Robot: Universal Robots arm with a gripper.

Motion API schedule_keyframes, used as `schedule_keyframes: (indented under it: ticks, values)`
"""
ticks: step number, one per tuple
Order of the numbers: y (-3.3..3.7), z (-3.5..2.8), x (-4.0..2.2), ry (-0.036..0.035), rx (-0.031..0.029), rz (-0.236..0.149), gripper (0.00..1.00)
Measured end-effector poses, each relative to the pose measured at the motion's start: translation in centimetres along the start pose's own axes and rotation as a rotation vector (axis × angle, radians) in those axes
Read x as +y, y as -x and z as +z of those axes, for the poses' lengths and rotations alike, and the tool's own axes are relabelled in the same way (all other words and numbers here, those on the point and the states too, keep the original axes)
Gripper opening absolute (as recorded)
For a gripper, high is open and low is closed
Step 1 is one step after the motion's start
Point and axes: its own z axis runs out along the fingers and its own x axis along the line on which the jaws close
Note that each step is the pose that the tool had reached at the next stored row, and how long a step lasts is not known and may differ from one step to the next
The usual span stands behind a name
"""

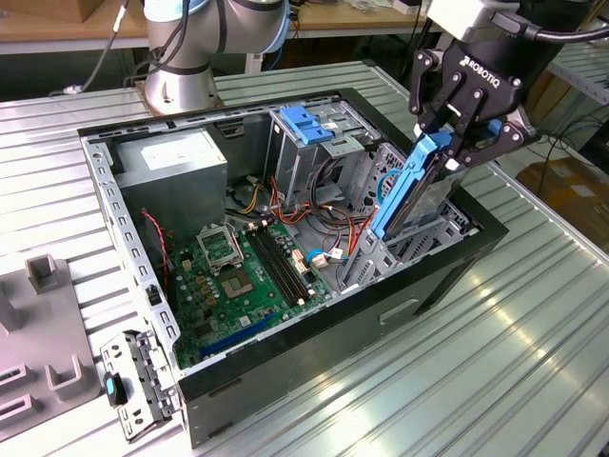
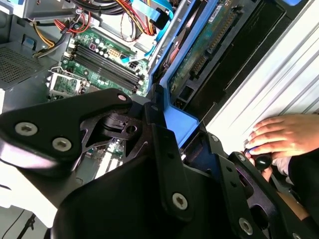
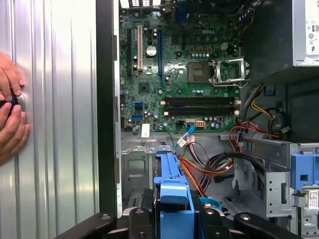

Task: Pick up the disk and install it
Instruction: 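Insert the disk into the insertion slot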

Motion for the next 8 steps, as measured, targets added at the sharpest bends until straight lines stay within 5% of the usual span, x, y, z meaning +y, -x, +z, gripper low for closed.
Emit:
schedule_keyframes:
  ticks: [8]
  values:
    - [-0.11,2.01,-0.01,0.0,0.0,0.0,0.37]
